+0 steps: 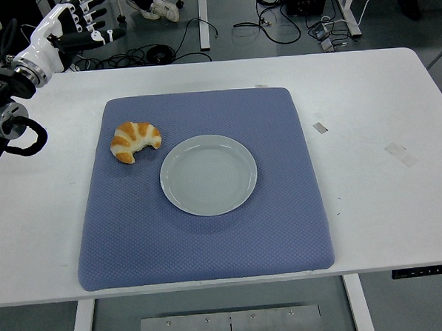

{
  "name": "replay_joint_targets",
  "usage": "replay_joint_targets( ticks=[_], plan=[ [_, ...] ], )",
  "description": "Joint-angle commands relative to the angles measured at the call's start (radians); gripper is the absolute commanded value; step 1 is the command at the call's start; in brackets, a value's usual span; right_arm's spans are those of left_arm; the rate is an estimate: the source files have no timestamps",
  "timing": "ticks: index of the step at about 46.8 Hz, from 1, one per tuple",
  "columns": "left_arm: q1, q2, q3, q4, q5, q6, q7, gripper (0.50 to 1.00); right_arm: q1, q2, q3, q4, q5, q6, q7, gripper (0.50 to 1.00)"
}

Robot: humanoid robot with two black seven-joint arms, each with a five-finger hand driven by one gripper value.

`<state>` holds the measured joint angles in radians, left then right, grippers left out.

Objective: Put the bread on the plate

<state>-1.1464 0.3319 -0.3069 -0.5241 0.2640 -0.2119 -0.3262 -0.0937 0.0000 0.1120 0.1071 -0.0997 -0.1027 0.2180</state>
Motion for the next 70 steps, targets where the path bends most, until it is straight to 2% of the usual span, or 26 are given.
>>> replay_joint_targets(
  ticks=[1, 10, 15, 39, 70],
  plan=[
    [-0.029, -0.001, 0.066, -0.010, 0.000, -0.004, -0.001, 0.972, 0.000, 0.000, 0.000, 0.000, 0.000, 0.000, 0.000, 1.000],
    [-0.073, 0.007, 0.143, -0.013, 0.001, -0.118, 0.003, 0.972, 0.000, 0.000, -0.002, 0.000, 0.000, 0.000, 0.000, 1.000],
    [-0.092, 0.012, 0.190, -0.013, 0.023, -0.161, 0.004, 0.971, 0.000, 0.000, 0.000, 0.000, 0.000, 0.000, 0.000, 1.000],
    [-0.093, 0.016, 0.457, -0.011, 0.086, -0.188, 0.009, 0.971, 0.003, 0.000, 0.000, 0.000, 0.000, 0.000, 0.000, 1.000],
    [-0.104, 0.044, 0.485, -0.011, 0.282, -0.212, 0.009, 0.968, 0.005, 0.000, 0.000, 0.005, 0.000, 0.000, 0.000, 1.000]
  ],
)
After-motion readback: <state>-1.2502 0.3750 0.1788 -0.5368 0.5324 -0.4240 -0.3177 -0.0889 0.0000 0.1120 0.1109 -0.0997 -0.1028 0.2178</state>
